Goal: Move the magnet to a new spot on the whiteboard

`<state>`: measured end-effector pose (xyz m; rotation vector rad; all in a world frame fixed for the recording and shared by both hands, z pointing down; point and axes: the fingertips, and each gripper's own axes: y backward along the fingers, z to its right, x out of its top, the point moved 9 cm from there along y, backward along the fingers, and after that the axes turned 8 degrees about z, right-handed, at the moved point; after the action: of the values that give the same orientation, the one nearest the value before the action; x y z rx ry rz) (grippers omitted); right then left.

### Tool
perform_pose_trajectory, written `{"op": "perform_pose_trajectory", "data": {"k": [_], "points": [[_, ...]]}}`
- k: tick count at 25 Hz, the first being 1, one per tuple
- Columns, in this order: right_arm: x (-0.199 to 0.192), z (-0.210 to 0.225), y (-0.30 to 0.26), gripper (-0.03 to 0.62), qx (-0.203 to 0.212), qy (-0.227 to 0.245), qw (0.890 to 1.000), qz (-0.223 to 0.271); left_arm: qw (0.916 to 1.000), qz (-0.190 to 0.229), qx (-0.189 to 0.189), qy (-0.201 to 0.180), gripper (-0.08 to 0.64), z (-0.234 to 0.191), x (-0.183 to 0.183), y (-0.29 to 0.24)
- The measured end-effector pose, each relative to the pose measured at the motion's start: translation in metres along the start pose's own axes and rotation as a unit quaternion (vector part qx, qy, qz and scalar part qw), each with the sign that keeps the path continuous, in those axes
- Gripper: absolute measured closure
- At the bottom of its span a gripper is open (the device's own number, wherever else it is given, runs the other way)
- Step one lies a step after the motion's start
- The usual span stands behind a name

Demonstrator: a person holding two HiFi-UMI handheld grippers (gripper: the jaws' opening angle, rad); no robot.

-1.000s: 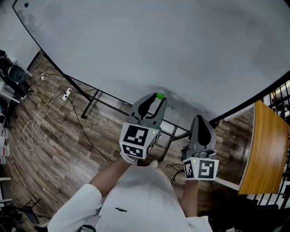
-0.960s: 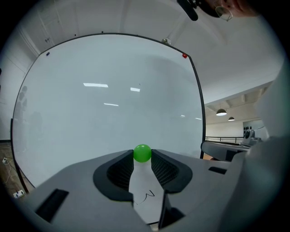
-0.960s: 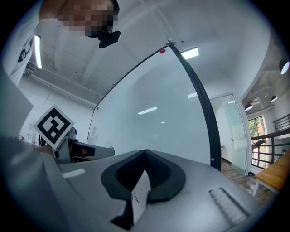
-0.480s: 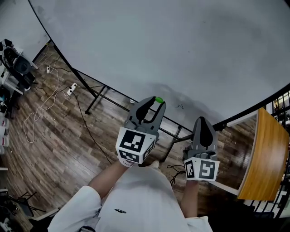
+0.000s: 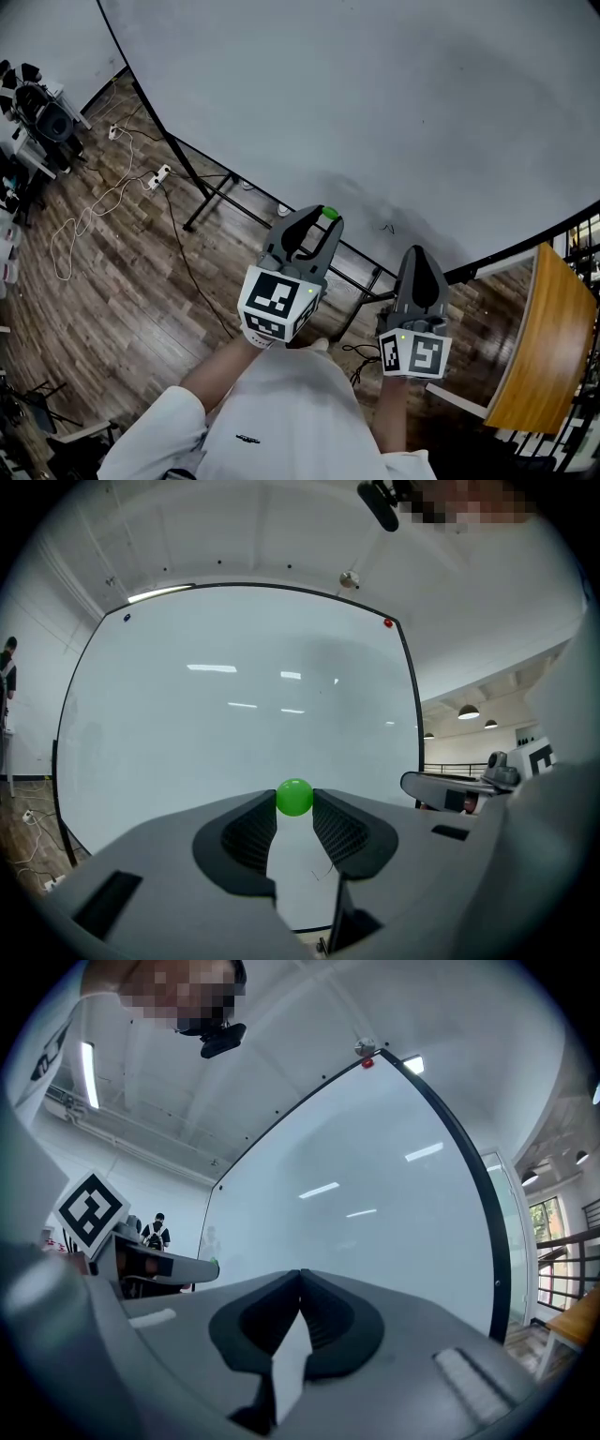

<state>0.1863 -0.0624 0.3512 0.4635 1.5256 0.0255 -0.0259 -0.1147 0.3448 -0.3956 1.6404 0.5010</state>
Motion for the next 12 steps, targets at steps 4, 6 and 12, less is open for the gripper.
{"op": "perform_pose_trajectory", "data": {"k": [4,6,12], "points": [[0.004,-0.003,-0.005,0.580,0.011,0.004,1.000,0.004,1.0000,0.002,0.001,0.001,0.437,-0.001,0.005,-0.001],[0.007,-0.003,-0.008,0.580,0.016,0.005,1.000,0.008,1.0000,0.007,0.004,0.000,0.437,-0.002,0.009,-0.001],[0.011,-0.006,-0.021,0.580,0.030,0.007,0.999,0.019,0.9997,0.022,0.005,-0.010,0.437,-0.009,0.024,-0.001]]}}
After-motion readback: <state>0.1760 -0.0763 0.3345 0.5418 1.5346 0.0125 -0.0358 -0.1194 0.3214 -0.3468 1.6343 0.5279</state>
